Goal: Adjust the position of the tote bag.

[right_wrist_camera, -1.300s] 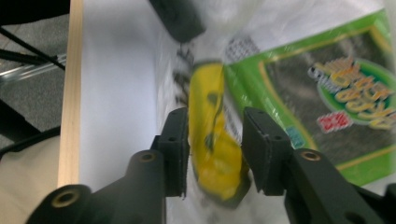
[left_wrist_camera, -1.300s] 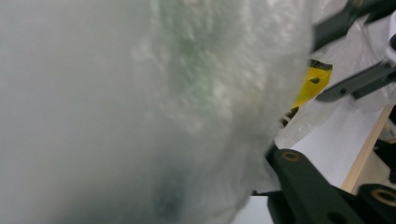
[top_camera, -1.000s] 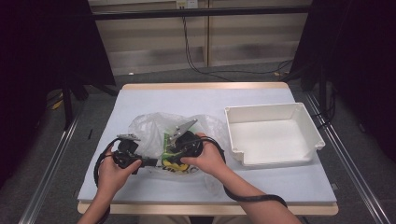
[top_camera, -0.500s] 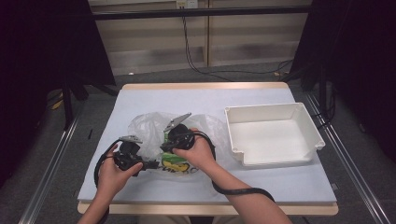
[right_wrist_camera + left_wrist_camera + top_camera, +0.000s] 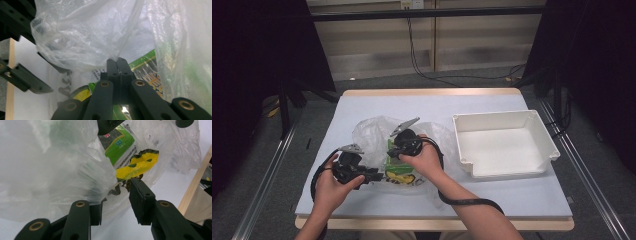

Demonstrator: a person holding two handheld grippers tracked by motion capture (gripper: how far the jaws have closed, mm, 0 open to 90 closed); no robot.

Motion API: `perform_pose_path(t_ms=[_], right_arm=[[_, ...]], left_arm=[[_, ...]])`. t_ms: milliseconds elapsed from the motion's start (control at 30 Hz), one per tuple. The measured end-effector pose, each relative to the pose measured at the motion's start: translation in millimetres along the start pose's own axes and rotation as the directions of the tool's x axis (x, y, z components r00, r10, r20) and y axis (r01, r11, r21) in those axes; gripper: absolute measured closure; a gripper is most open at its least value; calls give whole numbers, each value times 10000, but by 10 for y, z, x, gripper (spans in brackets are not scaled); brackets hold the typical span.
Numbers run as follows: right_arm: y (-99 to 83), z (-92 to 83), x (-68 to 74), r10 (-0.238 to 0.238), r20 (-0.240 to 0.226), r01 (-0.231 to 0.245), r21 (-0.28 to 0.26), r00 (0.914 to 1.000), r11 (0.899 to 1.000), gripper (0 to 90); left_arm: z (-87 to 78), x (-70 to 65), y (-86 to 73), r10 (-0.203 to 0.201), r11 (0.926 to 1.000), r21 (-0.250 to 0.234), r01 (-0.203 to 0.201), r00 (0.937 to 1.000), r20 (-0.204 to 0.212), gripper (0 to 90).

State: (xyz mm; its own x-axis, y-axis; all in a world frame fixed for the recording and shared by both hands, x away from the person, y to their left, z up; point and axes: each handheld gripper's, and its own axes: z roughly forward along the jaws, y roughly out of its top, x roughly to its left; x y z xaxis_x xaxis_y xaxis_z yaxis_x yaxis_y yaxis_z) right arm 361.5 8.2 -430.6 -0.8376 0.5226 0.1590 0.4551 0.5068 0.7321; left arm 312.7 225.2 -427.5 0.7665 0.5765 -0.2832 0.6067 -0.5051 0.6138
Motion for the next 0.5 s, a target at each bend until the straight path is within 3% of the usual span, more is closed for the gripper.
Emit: perform_pose_path(t_ms=[100, 233, 367, 467, 500], right_arm=[[-10, 16, -2, -64, 7, 64, 0, 10000, 10000, 900], [-1, 13, 11, -89, -98, 88, -32, 9999, 10000, 900], [19, 16, 24, -121, -108, 120, -137, 9999, 9998, 900], [31, 13, 26, -52, -53, 51, -212, 10000, 9998, 900], [33, 12, 21, -23, -12, 22, -234, 10000, 9997, 900]], left_arm=[[-5, -9, 6, 118, 9999, 23, -119, 9999, 73, 683], [-17, -27, 18, 11, 10000, -27, -11, 9998, 173, 899], [3, -88, 57, -14, 10000, 45, 12, 9989, 461, 900], [55, -94, 60, -141, 9996, 251, 128, 9986, 509, 900], [69, -92, 52, -196, 9994, 291, 187, 9993, 318, 900]])
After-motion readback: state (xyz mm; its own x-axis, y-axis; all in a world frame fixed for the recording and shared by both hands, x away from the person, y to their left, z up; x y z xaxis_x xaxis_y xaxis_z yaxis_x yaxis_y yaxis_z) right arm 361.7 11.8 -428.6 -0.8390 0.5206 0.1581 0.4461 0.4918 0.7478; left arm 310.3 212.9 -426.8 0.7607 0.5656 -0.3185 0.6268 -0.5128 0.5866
